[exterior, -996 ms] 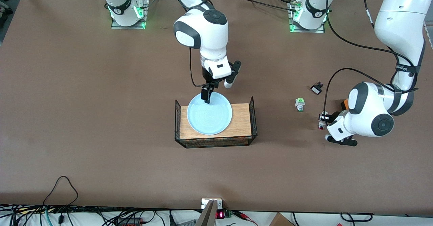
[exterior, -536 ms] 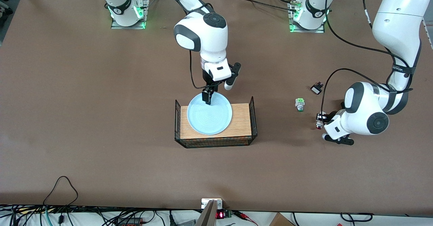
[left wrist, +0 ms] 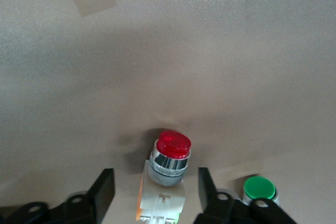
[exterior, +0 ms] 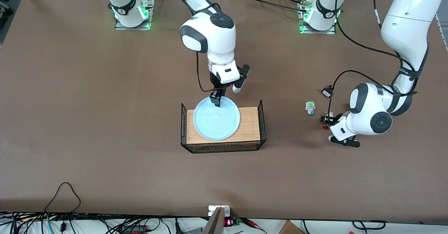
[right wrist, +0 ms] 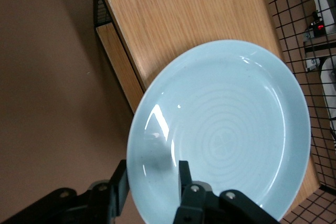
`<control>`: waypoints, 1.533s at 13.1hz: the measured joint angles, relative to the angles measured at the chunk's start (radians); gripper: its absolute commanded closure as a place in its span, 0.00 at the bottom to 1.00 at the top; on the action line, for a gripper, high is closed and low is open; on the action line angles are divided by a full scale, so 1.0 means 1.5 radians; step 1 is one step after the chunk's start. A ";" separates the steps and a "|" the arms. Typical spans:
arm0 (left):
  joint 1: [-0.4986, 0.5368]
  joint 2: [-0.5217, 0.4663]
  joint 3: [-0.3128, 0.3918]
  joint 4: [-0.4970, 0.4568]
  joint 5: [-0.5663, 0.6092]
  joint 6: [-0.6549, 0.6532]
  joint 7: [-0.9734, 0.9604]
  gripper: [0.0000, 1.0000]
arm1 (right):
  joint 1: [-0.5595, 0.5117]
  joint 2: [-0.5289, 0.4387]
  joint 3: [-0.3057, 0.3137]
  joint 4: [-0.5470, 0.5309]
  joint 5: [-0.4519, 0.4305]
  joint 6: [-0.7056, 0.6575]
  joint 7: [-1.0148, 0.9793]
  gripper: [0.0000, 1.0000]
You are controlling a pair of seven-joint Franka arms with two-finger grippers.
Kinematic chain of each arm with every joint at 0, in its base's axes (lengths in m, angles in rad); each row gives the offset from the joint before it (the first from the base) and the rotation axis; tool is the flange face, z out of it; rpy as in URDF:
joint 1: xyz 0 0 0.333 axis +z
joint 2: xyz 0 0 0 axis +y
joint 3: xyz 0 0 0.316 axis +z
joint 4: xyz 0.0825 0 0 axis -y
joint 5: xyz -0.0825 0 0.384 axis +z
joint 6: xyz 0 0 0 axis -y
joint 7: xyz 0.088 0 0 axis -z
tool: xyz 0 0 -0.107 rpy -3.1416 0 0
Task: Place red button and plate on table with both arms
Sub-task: 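Lower the red button onto the table while the right gripper grasps the plate rim, then lift the plate out of the basket while the left gripper returns to rest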
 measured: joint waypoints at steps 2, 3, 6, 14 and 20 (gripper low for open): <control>0.000 -0.003 0.000 0.003 0.000 -0.011 0.000 0.00 | 0.001 0.000 0.000 0.002 0.000 0.000 -0.001 0.75; 0.000 -0.007 0.000 0.008 0.000 -0.027 0.000 0.00 | 0.001 0.000 0.000 0.003 0.000 0.000 -0.001 0.81; 0.000 -0.031 -0.007 0.046 0.000 -0.113 0.000 0.00 | 0.003 0.000 0.000 0.004 0.000 0.001 -0.001 1.00; -0.004 -0.062 -0.044 0.173 0.001 -0.271 0.000 0.00 | 0.008 -0.002 0.001 0.008 0.000 0.000 0.001 1.00; -0.007 -0.137 -0.047 0.245 0.000 -0.381 -0.001 0.00 | 0.016 -0.060 0.004 0.028 0.049 -0.056 0.003 1.00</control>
